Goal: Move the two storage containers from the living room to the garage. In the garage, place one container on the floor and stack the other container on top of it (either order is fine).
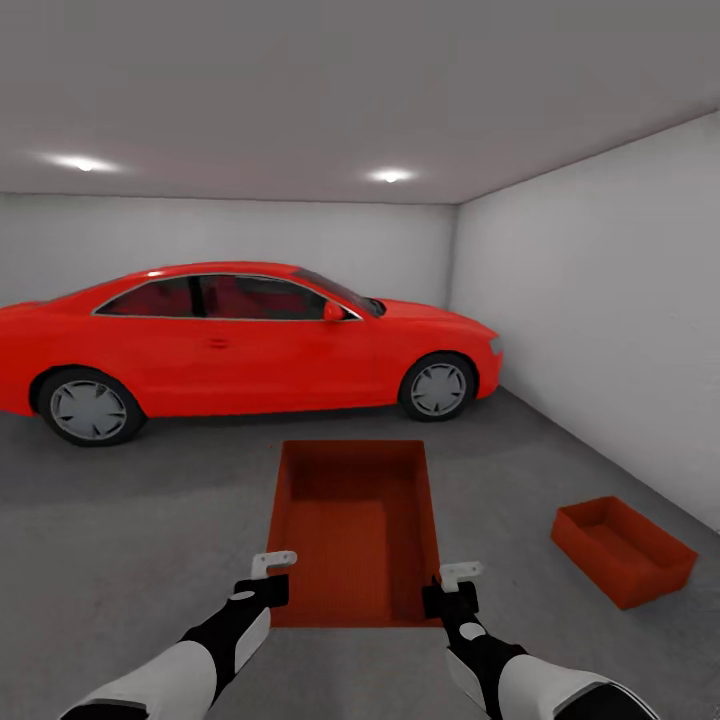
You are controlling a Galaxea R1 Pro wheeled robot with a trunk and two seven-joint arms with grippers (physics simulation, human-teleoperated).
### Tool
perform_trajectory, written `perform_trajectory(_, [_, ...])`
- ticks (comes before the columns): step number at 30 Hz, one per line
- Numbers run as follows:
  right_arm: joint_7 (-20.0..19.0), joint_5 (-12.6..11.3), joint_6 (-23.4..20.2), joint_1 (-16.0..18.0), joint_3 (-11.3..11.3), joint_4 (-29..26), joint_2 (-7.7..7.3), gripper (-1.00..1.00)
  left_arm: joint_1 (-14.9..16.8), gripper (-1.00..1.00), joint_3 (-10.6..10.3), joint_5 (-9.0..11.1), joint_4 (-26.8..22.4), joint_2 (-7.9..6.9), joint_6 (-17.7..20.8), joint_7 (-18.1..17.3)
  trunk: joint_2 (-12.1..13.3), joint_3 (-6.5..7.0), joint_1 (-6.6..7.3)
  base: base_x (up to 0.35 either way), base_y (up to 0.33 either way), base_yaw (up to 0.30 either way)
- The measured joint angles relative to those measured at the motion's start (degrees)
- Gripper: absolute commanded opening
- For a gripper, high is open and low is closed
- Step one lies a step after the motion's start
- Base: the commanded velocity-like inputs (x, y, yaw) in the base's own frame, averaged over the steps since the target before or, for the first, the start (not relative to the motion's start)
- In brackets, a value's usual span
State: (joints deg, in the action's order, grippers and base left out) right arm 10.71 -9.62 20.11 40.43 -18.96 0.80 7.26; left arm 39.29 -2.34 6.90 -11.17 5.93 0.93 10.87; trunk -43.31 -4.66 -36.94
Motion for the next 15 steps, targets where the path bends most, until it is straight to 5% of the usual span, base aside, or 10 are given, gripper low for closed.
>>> perform_trajectory(15, [0.0, 0.0, 0.0, 0.0, 0.0, 0.0, 0.0, -1.0, 0.0, -1.0, 0.0, 0.0, 0.0, 0.0, 0.0, 0.0, 0.0, 0.0, 0.0, 0.322, 0.0, -0.252])
